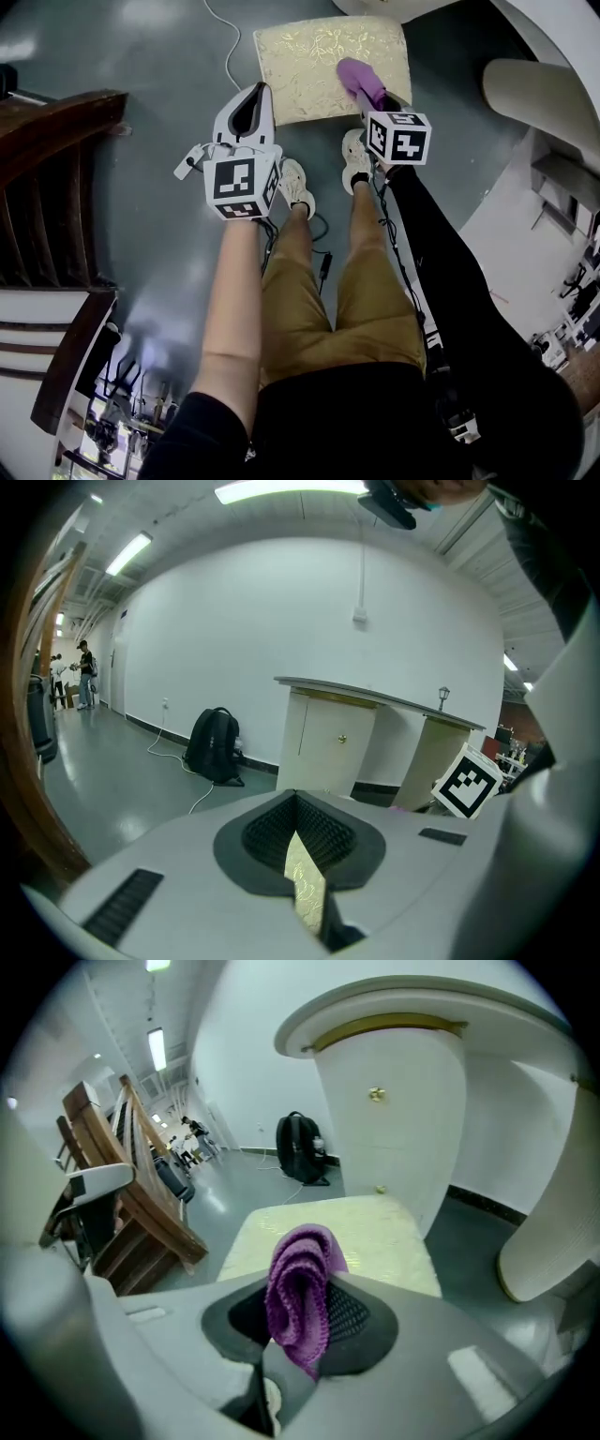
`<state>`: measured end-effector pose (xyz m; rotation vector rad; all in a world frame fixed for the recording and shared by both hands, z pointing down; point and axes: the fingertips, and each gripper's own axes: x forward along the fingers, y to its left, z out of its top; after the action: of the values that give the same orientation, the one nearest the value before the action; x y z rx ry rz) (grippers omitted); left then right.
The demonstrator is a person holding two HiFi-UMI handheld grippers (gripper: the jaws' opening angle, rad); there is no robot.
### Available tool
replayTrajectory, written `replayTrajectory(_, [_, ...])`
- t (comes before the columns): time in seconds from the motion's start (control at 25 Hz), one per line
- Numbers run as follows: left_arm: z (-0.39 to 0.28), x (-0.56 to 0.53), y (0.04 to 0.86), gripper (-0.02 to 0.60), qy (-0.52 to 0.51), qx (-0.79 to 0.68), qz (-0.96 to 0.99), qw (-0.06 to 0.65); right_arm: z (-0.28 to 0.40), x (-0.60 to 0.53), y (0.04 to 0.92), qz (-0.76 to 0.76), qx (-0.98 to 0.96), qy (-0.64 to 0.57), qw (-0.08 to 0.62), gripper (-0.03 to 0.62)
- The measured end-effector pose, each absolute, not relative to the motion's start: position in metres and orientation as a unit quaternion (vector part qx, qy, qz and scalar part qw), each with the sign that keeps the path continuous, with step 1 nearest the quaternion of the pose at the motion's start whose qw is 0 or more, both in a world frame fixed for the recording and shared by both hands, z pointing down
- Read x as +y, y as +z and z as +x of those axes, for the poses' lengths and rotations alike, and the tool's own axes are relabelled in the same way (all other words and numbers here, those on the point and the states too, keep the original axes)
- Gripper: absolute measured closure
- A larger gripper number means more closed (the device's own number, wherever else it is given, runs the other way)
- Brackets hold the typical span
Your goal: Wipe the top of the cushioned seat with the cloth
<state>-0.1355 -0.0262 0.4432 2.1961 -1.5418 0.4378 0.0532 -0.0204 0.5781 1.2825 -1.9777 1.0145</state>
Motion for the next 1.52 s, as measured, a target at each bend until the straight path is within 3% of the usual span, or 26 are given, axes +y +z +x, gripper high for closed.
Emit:
replayTrajectory(0.2, [-0.165, -0.002, 0.446, 0.574, 0.161, -0.540, 0.799, 0.209, -0.062, 0.011, 0.570, 0.403, -0.789, 0.395, 0.243, 0.508])
replayTrajectory(0.32, [-0.179, 0.012, 0.441, 0.574, 0.165, -0.533, 0.804, 0.207, -0.116, 0.033, 0.582, 0.353, -0.801, 0.410, 0.257, 0.508])
replayTrajectory(0.6, [-0.195, 0.026, 0.436, 0.574, 0.165, -0.541, 0.796, 0.215, -0.124, 0.036, 0.626, 0.378, -0.768, 0.400, 0.327, 0.508])
replayTrajectory(0.8, [-0.184, 0.025, 0.445, 0.574, 0.158, -0.545, 0.788, 0.239, -0.068, 0.021, 0.626, 0.422, -0.747, 0.387, 0.337, 0.508])
replayTrajectory(1.28, [-0.101, -0.009, 0.432, 0.574, 0.150, -0.546, 0.785, 0.254, 0.177, -0.005, 0.631, 0.524, -0.655, 0.374, 0.396, 0.508])
replayTrajectory(1.52, [-0.063, -0.010, 0.432, 0.574, 0.145, -0.553, 0.779, 0.258, 0.261, -0.015, 0.624, 0.570, -0.618, 0.361, 0.403, 0.508])
